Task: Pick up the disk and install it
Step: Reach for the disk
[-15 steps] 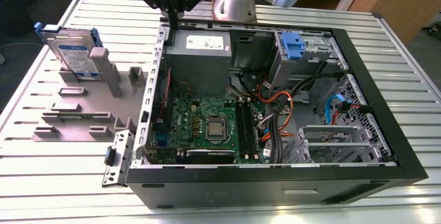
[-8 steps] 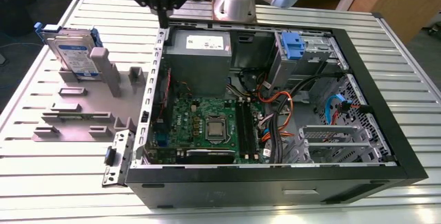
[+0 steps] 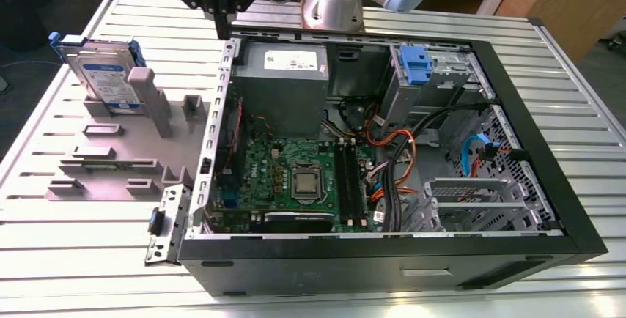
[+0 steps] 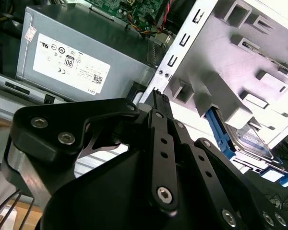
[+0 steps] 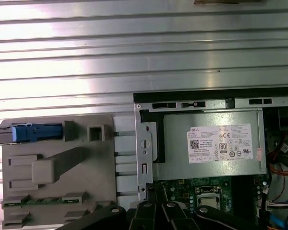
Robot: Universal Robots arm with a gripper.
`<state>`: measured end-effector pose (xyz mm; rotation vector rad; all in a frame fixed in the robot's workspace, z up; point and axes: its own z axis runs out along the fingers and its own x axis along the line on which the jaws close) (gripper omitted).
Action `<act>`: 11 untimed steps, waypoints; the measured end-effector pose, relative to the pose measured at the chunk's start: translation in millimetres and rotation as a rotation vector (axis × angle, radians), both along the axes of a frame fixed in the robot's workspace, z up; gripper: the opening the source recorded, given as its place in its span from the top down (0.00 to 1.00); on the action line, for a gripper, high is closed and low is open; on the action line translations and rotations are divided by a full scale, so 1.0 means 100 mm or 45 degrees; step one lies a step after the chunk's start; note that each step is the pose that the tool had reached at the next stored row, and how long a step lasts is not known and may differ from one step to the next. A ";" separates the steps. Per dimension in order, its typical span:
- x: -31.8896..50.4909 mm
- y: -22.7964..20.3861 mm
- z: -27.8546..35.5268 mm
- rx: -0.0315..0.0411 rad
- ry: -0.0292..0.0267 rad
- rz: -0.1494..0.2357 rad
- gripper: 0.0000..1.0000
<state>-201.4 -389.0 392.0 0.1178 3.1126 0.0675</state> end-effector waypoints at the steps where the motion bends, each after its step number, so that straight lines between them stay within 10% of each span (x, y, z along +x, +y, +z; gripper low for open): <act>1: -0.001 0.000 0.000 0.0001 0.0000 0.000 0.89; 11: -0.020 0.000 0.000 0.0001 -0.0001 0.000 0.89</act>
